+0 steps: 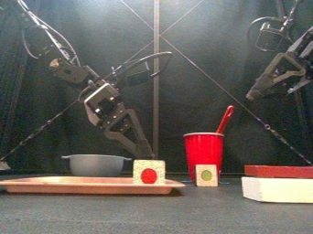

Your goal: Grab green sushi piece

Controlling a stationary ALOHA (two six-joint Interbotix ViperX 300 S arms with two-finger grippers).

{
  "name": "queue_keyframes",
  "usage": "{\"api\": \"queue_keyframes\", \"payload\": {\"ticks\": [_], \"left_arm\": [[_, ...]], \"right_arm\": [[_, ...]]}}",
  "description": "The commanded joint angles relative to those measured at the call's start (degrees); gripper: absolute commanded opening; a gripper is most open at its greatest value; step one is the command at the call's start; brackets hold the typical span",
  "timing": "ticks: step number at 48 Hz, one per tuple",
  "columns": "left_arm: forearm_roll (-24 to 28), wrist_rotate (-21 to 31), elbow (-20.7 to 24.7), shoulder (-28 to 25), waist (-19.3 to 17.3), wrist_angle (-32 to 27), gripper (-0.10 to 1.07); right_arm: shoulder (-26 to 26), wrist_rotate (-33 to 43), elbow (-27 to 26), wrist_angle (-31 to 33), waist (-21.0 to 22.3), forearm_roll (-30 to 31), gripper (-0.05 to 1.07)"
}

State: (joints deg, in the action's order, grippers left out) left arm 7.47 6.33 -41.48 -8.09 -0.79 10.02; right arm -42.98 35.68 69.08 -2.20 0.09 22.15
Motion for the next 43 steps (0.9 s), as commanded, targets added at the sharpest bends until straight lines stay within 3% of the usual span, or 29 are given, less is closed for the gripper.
{"api": "queue_keyframes", "payload": {"ticks": [1,43], "left_arm": [[-0.1,0.1,0.7,0.2,-0.2,-0.2,0.87],[-0.4,0.1,0.9,-1.5,-0.2,-0.5,0.86]], "right_arm": [[0.2,0.0,-0.5,-0.5,0.0,-0.1,0.69],[0.6,0.0,-0.5,-0.7,0.1,-0.1,0.69]]}}
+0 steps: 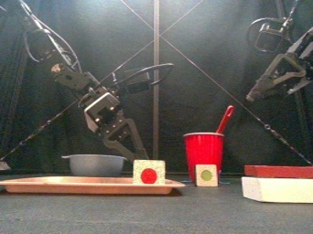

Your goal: Grab green sushi piece

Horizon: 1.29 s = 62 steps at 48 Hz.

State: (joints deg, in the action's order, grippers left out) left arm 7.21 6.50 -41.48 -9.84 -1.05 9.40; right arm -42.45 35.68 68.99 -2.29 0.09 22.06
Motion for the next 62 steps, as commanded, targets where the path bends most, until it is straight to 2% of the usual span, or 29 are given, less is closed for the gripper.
{"api": "queue_keyframes", "payload": {"ticks": [1,9,22,30,62], "left_arm": [[-0.1,-0.1,1.0,0.2,0.1,0.1,0.86],[-0.1,-0.1,1.1,0.1,0.1,0.1,0.83],[-0.1,-0.1,1.2,0.4,0.1,0.1,0.63],[-0.1,-0.2,1.5,2.3,0.1,0.1,0.55],[0.0,-0.3,1.8,4.7,0.4,0.9,0.54]], "right_arm": [[0.1,0.0,-0.5,-0.6,0.1,0.0,0.69],[0.1,0.0,-0.4,-0.6,0.1,0.0,0.69],[0.1,0.0,-0.4,-0.6,0.1,0.0,0.69],[0.1,0.0,-0.4,-0.6,0.1,0.0,0.69],[0.2,0.0,-0.4,-0.6,0.1,0.0,0.69]]}}
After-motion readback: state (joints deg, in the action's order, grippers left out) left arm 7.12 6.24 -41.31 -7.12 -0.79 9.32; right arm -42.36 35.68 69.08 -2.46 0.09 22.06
